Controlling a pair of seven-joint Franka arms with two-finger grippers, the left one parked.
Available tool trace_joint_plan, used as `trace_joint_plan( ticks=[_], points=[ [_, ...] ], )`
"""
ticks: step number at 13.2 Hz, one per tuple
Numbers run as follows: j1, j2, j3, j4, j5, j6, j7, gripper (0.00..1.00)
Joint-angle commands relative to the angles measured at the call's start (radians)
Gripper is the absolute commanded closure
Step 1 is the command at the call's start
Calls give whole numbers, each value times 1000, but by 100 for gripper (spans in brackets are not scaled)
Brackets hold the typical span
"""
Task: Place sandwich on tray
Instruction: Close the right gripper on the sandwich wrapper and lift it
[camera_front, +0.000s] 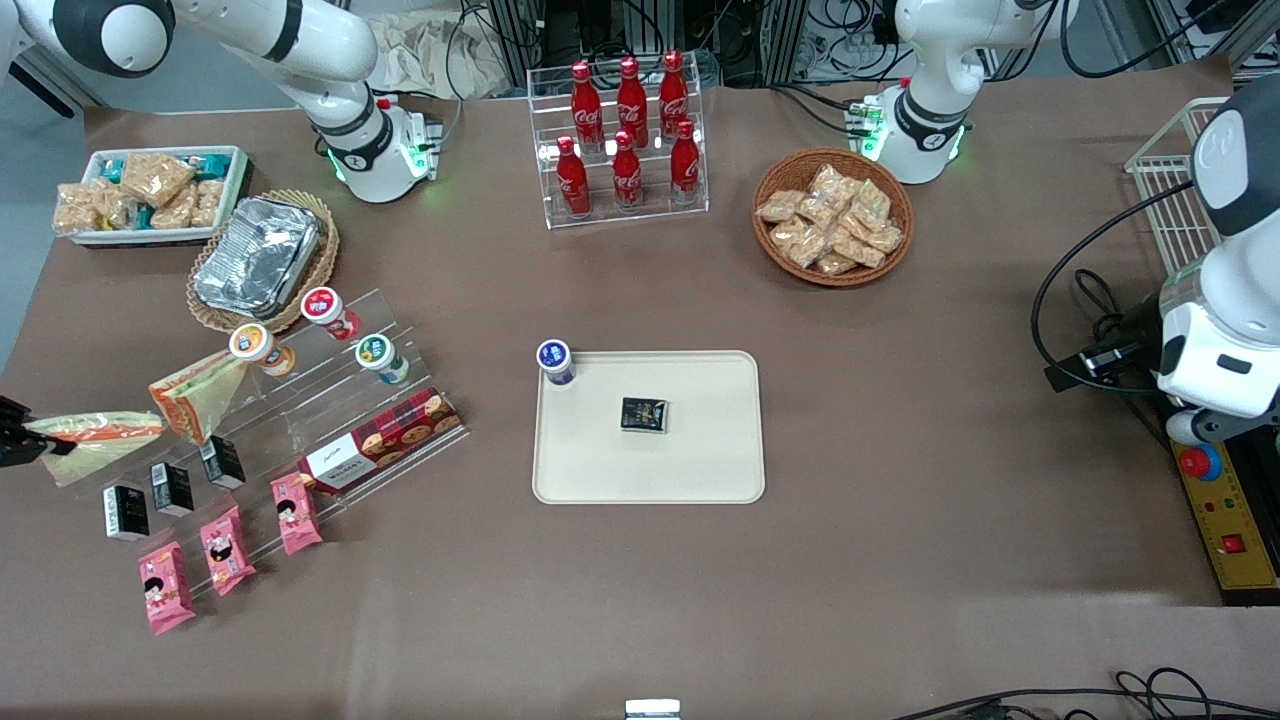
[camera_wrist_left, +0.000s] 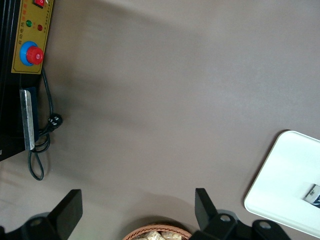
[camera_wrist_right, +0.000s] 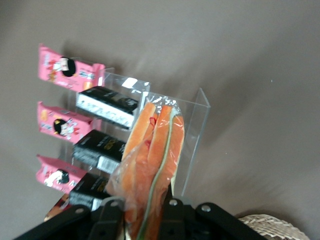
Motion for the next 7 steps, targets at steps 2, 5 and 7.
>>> trace_joint_plan(
  ticks=[2, 5, 7],
  points=[
    [-8, -99, 1, 17, 25, -41, -63, 75],
    [-2, -151, 5, 18, 27, -96, -48, 75],
    [25, -192, 30, 18, 27, -100, 30, 75]
  ],
)
